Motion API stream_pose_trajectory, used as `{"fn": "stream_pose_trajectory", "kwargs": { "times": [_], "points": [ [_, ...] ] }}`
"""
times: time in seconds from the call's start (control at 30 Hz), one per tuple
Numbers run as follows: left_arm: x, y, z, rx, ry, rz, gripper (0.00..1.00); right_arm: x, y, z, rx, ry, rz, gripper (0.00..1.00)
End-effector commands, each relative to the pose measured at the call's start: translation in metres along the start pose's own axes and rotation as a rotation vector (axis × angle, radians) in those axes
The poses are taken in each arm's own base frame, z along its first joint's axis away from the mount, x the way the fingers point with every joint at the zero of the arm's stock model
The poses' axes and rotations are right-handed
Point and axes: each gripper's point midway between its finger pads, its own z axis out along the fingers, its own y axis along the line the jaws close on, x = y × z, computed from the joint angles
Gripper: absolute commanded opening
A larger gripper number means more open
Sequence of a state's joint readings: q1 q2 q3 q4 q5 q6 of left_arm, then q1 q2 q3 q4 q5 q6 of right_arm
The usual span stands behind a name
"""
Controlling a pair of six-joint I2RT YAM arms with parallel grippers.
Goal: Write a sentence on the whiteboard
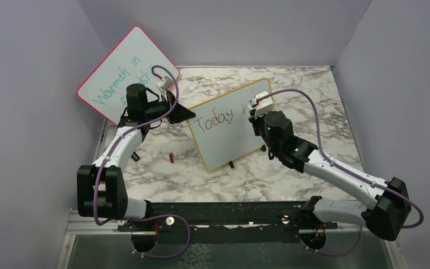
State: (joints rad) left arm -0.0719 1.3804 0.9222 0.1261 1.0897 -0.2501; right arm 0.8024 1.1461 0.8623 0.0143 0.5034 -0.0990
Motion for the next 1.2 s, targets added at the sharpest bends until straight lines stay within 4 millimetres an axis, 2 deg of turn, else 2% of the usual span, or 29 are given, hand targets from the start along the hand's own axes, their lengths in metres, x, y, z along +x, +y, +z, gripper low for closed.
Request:
{"fn": "stream_pose_trajectory", "kwargs": {
  "times": [0.0,0.33,0.47,0.83,1.17],
  "points": [
    [0.019,0.016,0.003,-0.043,0.042,0.005,0.00,-0.003,-0.006,0.004,0.030,-0.021,0.007,0.01],
    [0.018,0.016,0.002,-0.042,0.041,0.006,0.00,0.009,-0.007,0.010,0.039,0.014,-0.003,0.01],
    [0.018,0.015,0.002,-0.040,0.041,0.006,0.00,0.010,-0.007,0.012,0.039,0.015,-0.003,0.01],
    [0.019,0.015,0.002,-0.039,0.042,0.005,0.00,-0.004,0.007,0.011,-0.054,-0.029,-0.006,0.01],
    [0.018,0.015,0.002,-0.040,0.041,0.005,0.00,0.007,0.015,0.007,-0.106,0.014,-0.017,0.01]
  ]
}}
